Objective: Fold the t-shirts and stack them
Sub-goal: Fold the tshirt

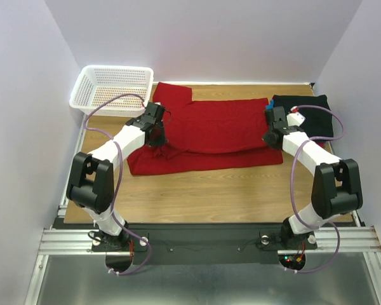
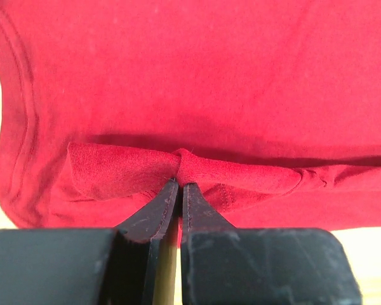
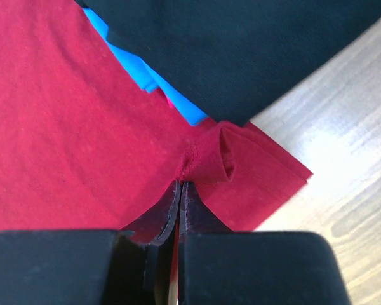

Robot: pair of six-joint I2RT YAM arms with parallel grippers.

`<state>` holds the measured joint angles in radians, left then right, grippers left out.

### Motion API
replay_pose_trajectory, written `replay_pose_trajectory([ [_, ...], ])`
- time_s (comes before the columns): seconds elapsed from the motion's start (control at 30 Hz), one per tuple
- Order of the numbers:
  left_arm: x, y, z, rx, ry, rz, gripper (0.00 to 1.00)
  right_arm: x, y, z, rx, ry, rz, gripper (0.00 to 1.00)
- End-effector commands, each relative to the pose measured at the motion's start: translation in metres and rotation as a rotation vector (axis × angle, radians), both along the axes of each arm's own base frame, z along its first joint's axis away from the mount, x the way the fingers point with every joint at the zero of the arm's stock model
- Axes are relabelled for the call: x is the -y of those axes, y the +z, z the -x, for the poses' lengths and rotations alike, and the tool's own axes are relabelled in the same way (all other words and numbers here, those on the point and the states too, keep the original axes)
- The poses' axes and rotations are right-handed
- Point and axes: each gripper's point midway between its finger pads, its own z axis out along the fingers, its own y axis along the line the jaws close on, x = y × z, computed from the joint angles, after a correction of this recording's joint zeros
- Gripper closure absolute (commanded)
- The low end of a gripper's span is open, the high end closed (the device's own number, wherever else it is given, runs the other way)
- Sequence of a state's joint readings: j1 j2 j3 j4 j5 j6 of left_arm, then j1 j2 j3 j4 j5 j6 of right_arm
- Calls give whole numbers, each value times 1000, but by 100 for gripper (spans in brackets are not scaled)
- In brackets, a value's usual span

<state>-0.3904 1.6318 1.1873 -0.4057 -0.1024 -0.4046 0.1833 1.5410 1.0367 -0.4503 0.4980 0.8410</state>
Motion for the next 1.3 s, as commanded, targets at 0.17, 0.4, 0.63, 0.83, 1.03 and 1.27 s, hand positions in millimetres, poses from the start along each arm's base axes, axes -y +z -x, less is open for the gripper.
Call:
replay_pose_trajectory([
  [0.17, -5, 13, -43, 64, 9, -9, 64, 7, 18, -35, 82, -38, 40, 99],
  [0.4, -9, 36, -62, 105, 40, 25, 2, -2, 27, -44, 87, 28, 22, 67],
  [0.63, -6, 48, -28, 154, 69, 146, 2, -13, 36, -21, 98, 112, -28, 0],
  [0.83, -2, 15, 15, 140, 102, 284, 2, -42, 21, 12, 63, 241, -175, 0],
  [1.03, -9, -25, 16, 64, 169, 301, 2, -70, 0, -5, 35, 382, -241, 0],
  [1.27, -14, -47, 15, 44, 207, 339, 2, -81, -48, -24, -50, 438, -255, 0],
])
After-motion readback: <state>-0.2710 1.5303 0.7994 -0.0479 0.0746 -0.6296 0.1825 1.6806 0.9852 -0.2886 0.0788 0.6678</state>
